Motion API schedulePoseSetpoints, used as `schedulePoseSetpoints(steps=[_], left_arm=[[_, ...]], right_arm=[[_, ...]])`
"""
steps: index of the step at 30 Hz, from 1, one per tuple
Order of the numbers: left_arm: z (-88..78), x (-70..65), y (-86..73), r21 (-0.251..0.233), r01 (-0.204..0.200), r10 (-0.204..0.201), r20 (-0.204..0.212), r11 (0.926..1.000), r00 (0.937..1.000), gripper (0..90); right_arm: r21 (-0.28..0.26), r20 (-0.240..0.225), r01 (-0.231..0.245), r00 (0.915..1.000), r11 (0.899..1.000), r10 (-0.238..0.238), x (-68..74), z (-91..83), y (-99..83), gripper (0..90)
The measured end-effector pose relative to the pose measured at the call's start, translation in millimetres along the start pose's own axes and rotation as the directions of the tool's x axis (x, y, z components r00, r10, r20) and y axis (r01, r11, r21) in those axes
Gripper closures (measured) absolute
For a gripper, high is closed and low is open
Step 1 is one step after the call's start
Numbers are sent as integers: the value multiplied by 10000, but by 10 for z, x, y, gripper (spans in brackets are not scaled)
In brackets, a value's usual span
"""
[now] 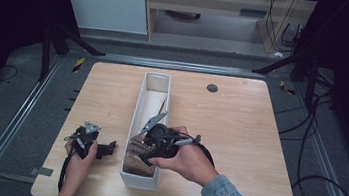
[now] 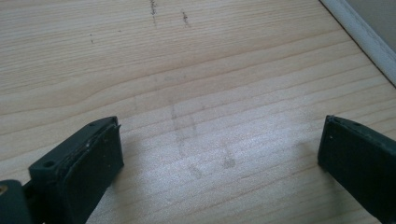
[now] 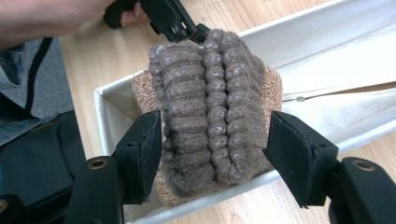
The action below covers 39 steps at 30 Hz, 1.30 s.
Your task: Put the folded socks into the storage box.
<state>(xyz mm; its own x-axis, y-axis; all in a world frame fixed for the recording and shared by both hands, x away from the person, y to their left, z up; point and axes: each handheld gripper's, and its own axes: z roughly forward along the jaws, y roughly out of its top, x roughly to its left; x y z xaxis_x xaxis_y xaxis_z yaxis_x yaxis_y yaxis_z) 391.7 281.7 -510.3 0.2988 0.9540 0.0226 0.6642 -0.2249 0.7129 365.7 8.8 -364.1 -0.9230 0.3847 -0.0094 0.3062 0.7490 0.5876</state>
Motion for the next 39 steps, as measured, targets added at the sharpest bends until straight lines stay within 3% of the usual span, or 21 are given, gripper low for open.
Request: schedulePoseSetpoints(steps=[4,7,9,11,12,14,15,17,18,22,39], left_arm=[[-1,1,0,10,-13,13,2,10000,10000,0],[0,0,0,2,2,-2,4,10000,10000,0],[0,0,0,-1,2,-2,8,10000,10000,0],[0,-1,0,-5,4,-4,6,10000,10000,0],[0,-1,-1,-6,7,-7,9,10000,10000,0],[0,-1,0,-2,5,-5,9,10000,10000,0],[0,0,0,0,3,-3,10,10000,10000,0],[0,0,0,-1,4,-4,9,10000,10000,0],[0,0,0,-1,3,-3,7,10000,10000,0],[0,-1,0,-4,2,-2,5,10000,10000,0],[-1,-1,0,5,4,-4,1,10000,10000,0]], right_arm=[[-259,-14,46,10000,9997,-47,-13,-110,3,306],[-771,292,-14,9996,9970,37,-73,-375,37,294],[-869,394,-41,9992,9962,75,-94,-422,45,305],[-1224,754,-188,9968,9923,282,-174,-553,56,382],[-1438,1034,-323,9935,9891,474,-260,-640,56,502],[-1599,1163,-489,9909,9859,680,-335,-682,50,624],[-1599,1163,-489,9909,9859,680,-335,-682,50,624],[-1644,1220,-616,9891,9845,823,-416,-698,49,735],[-1677,1283,-654,9879,9837,875,-459,-684,52,835],[-1622,1215,-725,9882,9841,929,-484,-626,63,900],[-933,306,-486,9982,9945,517,-384,-142,139,900]])
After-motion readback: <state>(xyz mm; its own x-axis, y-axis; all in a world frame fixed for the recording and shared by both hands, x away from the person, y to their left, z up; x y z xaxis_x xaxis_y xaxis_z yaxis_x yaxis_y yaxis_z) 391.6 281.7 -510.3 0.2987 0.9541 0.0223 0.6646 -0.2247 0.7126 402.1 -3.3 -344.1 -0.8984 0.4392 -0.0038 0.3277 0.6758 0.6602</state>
